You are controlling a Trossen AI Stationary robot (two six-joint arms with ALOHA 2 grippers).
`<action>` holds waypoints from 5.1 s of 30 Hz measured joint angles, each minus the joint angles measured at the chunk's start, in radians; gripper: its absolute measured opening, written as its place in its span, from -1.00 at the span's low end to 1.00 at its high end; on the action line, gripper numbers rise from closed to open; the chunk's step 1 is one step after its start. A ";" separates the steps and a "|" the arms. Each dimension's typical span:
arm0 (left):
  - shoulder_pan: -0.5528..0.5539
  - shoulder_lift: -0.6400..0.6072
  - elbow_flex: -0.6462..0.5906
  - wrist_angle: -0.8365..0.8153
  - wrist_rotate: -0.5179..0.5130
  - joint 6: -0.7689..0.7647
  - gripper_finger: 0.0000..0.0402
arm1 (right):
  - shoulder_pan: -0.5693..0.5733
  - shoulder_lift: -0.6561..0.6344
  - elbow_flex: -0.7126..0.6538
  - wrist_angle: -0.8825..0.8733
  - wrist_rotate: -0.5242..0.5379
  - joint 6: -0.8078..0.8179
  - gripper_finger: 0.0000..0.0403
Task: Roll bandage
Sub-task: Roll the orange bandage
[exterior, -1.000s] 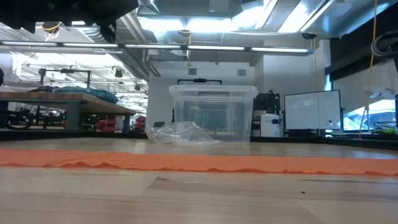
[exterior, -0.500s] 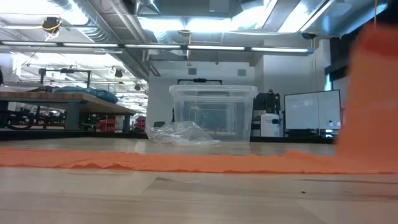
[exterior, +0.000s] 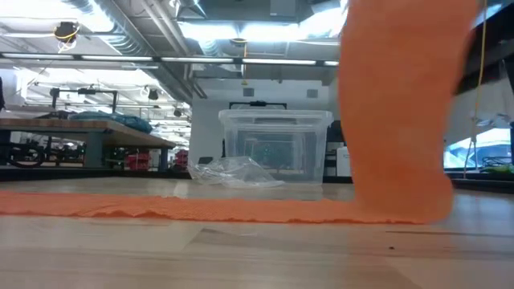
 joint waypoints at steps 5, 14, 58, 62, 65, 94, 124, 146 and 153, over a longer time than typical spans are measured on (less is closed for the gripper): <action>0.000 0.039 -0.001 -0.008 0.000 -0.067 -0.93 | -0.046 0.000 -0.025 0.063 -0.021 -0.049 -0.70; 0.000 0.060 0.002 0.034 0.000 -0.145 -0.42 | -0.091 0.055 -0.067 0.174 -0.067 -0.128 -0.70; 0.008 0.219 0.115 -0.109 -0.003 -0.122 -0.31 | -0.154 0.130 -0.068 0.248 -0.136 -0.102 -0.70; 0.012 0.227 0.115 -0.120 0.001 -0.131 -0.31 | -0.154 0.139 -0.068 0.237 -0.138 -0.098 -0.70; 0.013 0.231 0.115 -0.120 0.013 -0.109 -0.35 | -0.156 0.138 -0.068 0.254 -0.137 -0.096 -0.70; -0.035 -0.013 0.115 -0.014 -0.130 0.181 -0.99 | 0.005 -0.085 0.154 -0.224 -0.029 0.219 0.07; -0.034 0.016 0.943 -0.610 -0.295 0.447 -0.99 | 0.061 -0.385 -0.062 0.207 0.342 -0.028 0.04; -0.079 0.116 0.943 -0.645 -0.291 0.438 -0.99 | -0.205 -0.269 -0.444 1.070 -0.040 -0.311 0.04; -0.084 0.128 0.945 -0.643 -0.247 0.416 -0.99 | -0.225 -0.204 -0.446 1.135 -0.066 -0.361 0.04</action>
